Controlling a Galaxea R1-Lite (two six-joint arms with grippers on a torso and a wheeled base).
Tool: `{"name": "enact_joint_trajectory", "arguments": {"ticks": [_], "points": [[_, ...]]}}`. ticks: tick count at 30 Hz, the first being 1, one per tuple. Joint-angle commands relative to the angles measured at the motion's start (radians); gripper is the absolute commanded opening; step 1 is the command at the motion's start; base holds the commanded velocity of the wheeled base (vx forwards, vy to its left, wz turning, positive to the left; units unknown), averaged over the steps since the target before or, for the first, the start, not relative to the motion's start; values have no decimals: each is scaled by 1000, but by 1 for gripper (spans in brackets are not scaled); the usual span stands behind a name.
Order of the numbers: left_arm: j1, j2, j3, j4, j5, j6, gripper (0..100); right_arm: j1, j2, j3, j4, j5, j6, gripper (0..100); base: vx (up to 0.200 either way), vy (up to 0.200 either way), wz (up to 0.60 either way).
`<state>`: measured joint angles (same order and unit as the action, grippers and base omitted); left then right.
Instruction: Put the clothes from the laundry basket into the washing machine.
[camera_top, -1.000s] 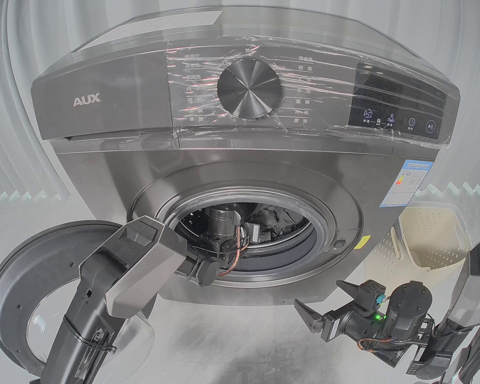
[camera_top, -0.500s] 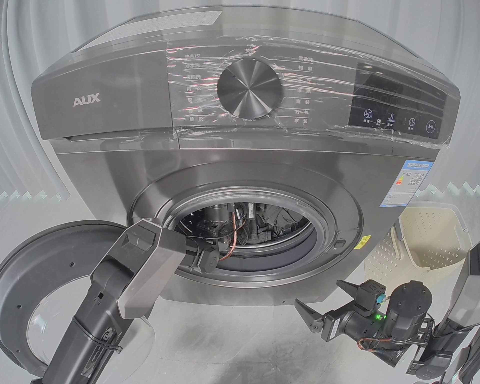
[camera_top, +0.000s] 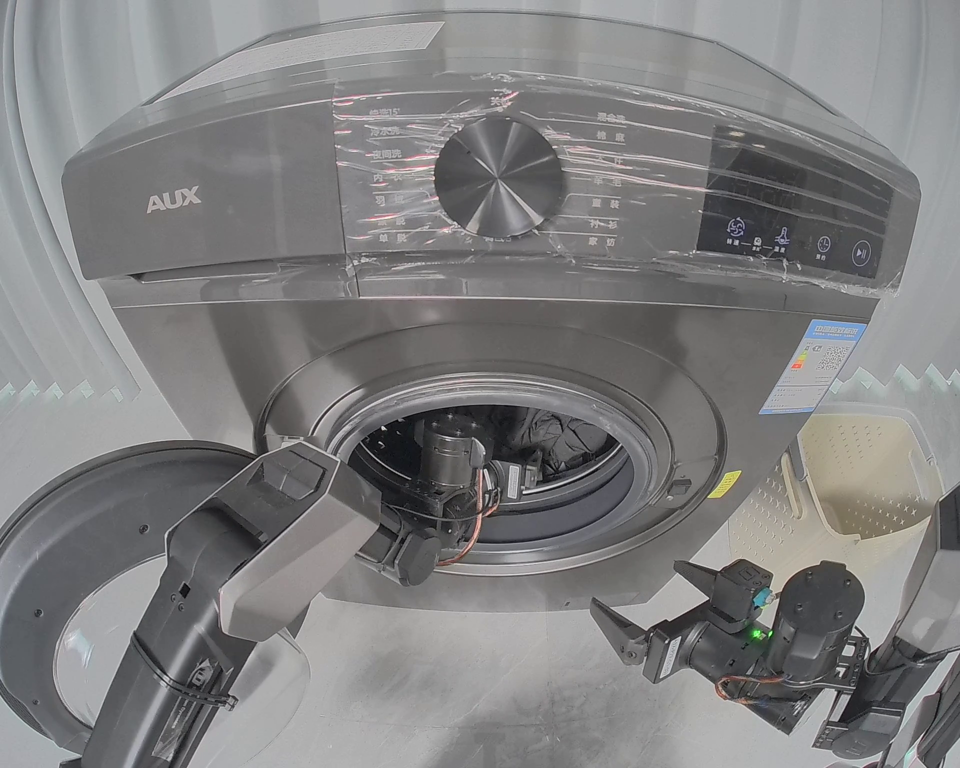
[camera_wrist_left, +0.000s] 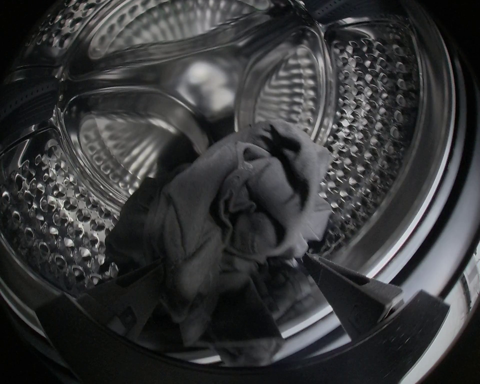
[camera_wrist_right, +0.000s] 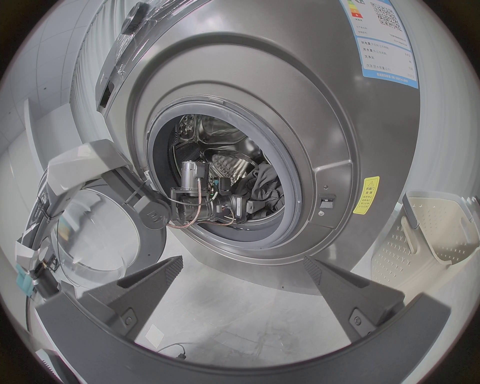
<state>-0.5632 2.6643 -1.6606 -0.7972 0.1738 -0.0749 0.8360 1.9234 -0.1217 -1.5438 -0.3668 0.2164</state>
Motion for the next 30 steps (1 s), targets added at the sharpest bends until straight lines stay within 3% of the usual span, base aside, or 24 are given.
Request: {"name": "enact_joint_trajectory", "arguments": {"ticks": [1, 7, 8, 13, 20, 26, 30], "points": [[-15, -84, 125, 24, -25, 1, 100, 6, 2, -1, -1, 0, 0, 100, 0, 0, 0], [-7, -38, 88, 23, -25, 9, 100, 8, 8, -1, -1, 0, 0, 100, 0, 0, 0], [-7, -35, 76, 23, -25, 7, 0, 6, 8, 1, -1, 0, 0, 100, 0, 0, 0], [-6, -10, 12, 20, -14, 0, 0, 6, 8, -1, -1, 0, 0, 100, 0, 0, 0], [-3, 8, -57, 24, 0, -32, 0, 0, 6, -4, -1, 0, -2, 100, 0, 0, 0], [23, 131, -339, 9, 96, -29, 0, 0, 6, -6, -1, 0, -2, 100, 0, 0, 0], [25, 138, -339, 13, 102, -26, 0, -1, 5, -6, -1, 0, -2, 100, 0, 0, 0]]}}
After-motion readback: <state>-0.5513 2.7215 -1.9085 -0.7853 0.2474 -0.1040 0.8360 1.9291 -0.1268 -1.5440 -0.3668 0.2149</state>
